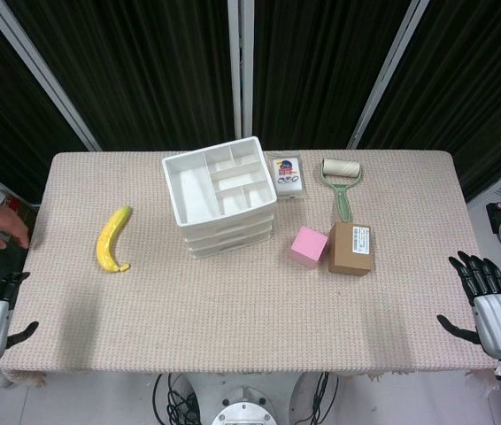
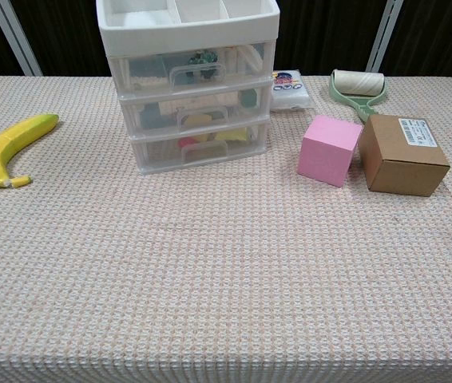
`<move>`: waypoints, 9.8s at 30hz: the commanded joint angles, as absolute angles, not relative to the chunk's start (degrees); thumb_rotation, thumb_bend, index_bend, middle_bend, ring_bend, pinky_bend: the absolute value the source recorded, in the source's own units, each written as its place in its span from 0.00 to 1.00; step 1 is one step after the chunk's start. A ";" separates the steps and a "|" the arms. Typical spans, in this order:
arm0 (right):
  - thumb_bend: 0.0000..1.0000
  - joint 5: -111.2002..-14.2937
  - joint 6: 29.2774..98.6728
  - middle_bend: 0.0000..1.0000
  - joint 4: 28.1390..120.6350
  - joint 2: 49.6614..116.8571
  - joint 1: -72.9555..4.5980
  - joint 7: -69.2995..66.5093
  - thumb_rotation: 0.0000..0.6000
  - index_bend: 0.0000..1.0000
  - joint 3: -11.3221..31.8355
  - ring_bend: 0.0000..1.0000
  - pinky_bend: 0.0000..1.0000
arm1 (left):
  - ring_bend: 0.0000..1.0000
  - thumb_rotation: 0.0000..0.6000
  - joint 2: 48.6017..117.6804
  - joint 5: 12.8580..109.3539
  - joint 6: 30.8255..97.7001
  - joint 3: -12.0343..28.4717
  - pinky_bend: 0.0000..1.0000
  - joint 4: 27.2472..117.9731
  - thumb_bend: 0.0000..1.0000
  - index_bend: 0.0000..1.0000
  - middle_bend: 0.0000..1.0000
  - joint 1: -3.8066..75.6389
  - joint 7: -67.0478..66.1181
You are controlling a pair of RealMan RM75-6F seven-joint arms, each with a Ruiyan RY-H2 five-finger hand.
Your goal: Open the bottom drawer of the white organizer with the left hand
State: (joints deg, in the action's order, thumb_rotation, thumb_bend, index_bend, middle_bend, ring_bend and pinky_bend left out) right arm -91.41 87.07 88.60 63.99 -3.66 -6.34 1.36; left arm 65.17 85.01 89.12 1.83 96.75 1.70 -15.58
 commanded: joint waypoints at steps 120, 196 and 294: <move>0.08 -92.39 87.59 0.00 92.20 61.95 -3.10 -3.73 1.00 0.00 0.45 0.00 0.00 | 0.89 1.00 110.62 19.80 54.37 31.72 1.00 93.31 0.43 0.15 0.74 39.69 -1.42; 0.08 -92.16 87.20 0.00 91.47 62.64 -2.64 -4.19 1.00 0.00 0.41 0.00 0.00 | 0.90 1.00 113.83 8.39 49.43 38.62 1.00 87.72 0.54 0.44 0.77 35.15 17.96; 0.08 -90.08 85.63 0.00 89.07 63.45 -2.81 -6.87 1.00 0.00 0.73 0.00 0.00 | 0.90 1.00 96.76 45.71 59.99 10.97 1.00 99.67 0.52 0.38 0.72 42.52 -32.94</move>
